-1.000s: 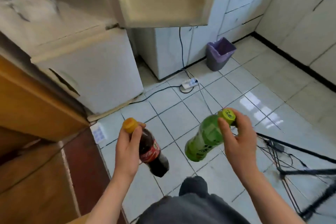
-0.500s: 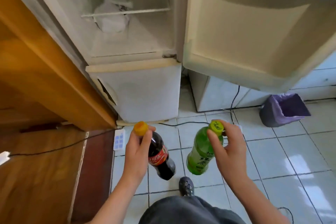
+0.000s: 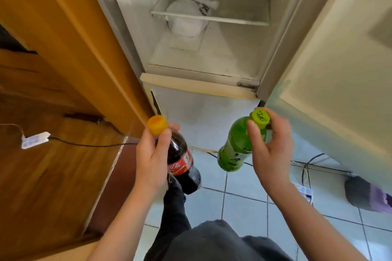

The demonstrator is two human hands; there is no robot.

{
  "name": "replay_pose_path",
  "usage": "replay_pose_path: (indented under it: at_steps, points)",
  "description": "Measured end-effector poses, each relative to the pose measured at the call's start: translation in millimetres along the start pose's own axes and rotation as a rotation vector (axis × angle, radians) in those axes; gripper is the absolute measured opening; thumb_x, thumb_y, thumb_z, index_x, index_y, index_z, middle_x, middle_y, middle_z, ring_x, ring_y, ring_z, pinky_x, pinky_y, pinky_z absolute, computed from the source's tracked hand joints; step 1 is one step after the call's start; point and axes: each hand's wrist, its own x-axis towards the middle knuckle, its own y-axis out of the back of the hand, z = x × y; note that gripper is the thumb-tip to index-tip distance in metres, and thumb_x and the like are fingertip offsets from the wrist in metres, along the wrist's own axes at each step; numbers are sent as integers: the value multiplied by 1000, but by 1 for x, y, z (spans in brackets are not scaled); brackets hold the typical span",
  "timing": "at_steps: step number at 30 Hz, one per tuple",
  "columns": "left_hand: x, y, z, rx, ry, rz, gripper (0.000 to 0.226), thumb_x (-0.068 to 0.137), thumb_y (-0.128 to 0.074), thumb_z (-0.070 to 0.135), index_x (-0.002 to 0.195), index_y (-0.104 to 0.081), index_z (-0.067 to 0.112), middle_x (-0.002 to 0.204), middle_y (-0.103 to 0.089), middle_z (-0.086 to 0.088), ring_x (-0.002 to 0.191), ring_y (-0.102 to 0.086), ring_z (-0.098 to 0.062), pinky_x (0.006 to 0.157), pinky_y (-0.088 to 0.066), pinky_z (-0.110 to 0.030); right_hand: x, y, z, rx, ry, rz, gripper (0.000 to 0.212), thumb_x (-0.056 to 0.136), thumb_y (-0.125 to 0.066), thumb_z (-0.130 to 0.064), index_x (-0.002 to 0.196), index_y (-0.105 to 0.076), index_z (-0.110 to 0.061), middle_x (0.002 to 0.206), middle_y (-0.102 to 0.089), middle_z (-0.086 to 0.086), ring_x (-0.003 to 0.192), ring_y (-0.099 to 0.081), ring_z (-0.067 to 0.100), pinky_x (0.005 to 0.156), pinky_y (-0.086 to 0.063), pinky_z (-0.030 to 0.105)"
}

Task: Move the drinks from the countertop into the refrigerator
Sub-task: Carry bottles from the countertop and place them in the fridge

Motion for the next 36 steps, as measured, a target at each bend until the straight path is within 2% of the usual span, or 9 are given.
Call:
replay_pose_path:
  at_steps: [6,11,15,19,22,26,29,31,36]
  points:
    - [105,8,0,-38,-100,-51,37,84,-44,46,94,-63,16,90,-67,11,85,-63,-8,77,-47,-17,73,-57,-11,22,41,39,16,84,-50,-45,95,-50,-55,97,-52,-35,91,-47,-3,81,-38,19]
    - [211,23,19,-55,-199,-111,32,84,-46,46,92,-64,22,91,-69,4,88,-65,-17,81,-50,-29,146,-109,-32,45,93,189,17,85,-52,-42,101,-51,-47,98,-54,-25,94,-52,6,84,-41,19]
    - [286,35,44,-63,-298,-170,21,84,-46,48,91,-64,39,95,-69,9,90,-65,-13,80,-51,-23,206,-140,-55,69,106,290,18,84,-53,-42,99,-54,-50,99,-55,-22,96,-53,0,83,-38,10]
    - [349,34,67,-72,-369,-201,22,84,-46,46,88,-63,32,93,-68,7,89,-64,-14,81,-50,-32,260,-166,-80,85,160,374,16,85,-53,-38,100,-55,-45,98,-56,-18,95,-54,11,85,-43,25]
    - [383,24,85,-92,-438,-184,23,84,-46,41,86,-62,25,89,-67,8,83,-63,-9,76,-49,-21,295,-176,-94,117,184,398,22,86,-54,-35,106,-58,-26,98,-60,1,95,-57,21,86,-47,37]
    - [420,9,113,-132,-524,-119,20,85,-46,35,84,-64,26,87,-68,12,82,-62,-3,70,-45,-7,343,-181,-109,146,221,405,33,85,-53,-36,102,-62,-9,96,-61,9,94,-56,28,86,-47,45]
    - [444,-6,133,-181,-545,-61,22,85,-49,40,86,-64,25,87,-67,10,85,-63,-5,75,-48,-13,379,-187,-120,179,254,416,26,86,-53,-36,102,-61,-16,98,-63,5,97,-57,27,88,-46,47]
    - [457,-12,146,-192,-601,-37,31,87,-49,41,87,-62,13,81,-64,3,79,-61,-3,73,-47,-15,401,-192,-127,181,287,409,13,88,-54,-34,97,-58,-27,91,-61,-6,92,-57,23,85,-46,46]
    - [496,-22,168,-55,-756,72,41,92,-45,40,86,-60,2,75,-63,-7,72,-56,-5,69,-38,-4,445,-214,-126,199,336,418,7,90,-55,-30,94,-57,-25,86,-57,-17,88,-55,12,84,-46,37]
